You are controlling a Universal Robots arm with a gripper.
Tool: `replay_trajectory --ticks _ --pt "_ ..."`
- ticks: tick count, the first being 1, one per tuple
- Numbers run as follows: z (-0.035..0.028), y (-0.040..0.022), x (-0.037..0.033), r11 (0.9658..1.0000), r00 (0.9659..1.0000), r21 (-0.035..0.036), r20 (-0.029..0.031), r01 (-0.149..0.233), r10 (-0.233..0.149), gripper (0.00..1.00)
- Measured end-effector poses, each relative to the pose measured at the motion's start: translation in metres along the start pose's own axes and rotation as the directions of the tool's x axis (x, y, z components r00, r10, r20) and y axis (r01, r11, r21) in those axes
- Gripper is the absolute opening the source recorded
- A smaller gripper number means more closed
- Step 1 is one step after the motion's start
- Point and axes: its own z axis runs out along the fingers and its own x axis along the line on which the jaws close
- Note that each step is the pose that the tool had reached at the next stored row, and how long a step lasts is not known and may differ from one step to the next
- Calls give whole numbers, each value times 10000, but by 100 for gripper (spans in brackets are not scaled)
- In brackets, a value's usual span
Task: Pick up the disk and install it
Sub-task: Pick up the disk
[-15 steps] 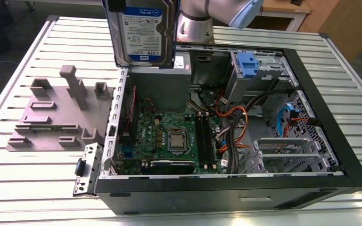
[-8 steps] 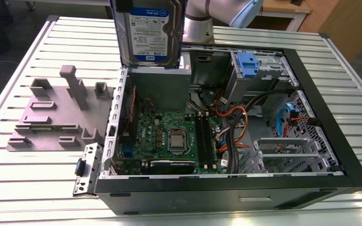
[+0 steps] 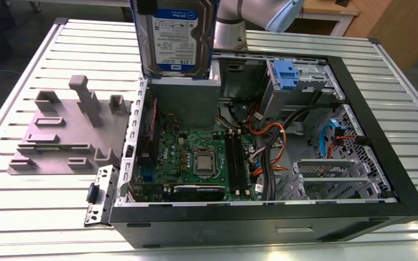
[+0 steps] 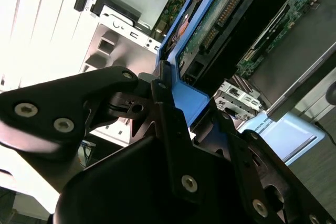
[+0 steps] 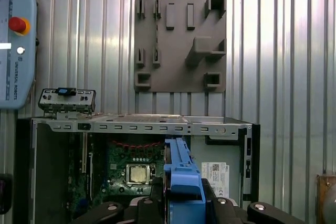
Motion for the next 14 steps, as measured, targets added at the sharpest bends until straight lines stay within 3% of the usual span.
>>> replay_trajectory --ticks 14 --pt "4 -70 0 10000 10000 1 1 0 0 36"
